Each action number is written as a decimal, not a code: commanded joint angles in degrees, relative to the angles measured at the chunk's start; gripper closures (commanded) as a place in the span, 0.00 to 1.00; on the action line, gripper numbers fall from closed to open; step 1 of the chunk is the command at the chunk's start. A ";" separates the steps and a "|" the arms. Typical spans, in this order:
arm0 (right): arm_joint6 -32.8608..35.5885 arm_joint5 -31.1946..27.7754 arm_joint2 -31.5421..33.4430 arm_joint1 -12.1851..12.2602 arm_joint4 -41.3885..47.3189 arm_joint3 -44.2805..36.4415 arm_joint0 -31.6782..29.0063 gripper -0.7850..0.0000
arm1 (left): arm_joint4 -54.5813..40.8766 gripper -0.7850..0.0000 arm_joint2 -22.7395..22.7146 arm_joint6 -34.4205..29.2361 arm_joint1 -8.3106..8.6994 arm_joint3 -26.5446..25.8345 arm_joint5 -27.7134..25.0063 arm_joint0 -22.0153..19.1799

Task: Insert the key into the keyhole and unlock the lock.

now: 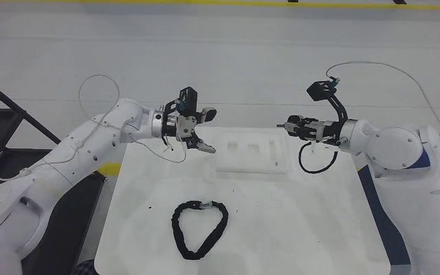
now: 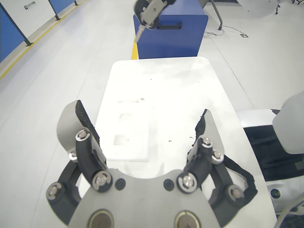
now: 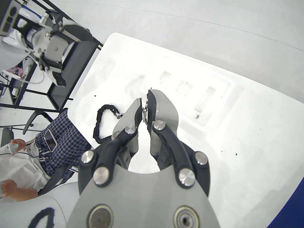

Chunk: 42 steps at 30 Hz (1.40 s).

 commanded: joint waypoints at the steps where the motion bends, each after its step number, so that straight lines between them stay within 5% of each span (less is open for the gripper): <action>1: 0.00 0.00 0.00 0.00 0.00 0.00 0.00 1.00 | 1.99 0.00 -0.10 1.55 0.44 -1.02 0.00 1.82; 8: 0.00 0.00 0.00 0.00 0.00 0.00 0.00 1.00 | 11.09 0.00 -0.14 5.92 1.55 -2.29 0.00 6.67; 20: 0.00 0.00 0.00 0.00 0.00 0.00 0.00 1.00 | 19.18 0.00 0.37 8.18 0.55 0.83 0.00 10.53; 42: 0.00 0.00 0.00 0.00 0.00 0.00 0.00 1.00 | 28.91 0.00 0.83 1.69 -0.54 1.19 0.00 14.15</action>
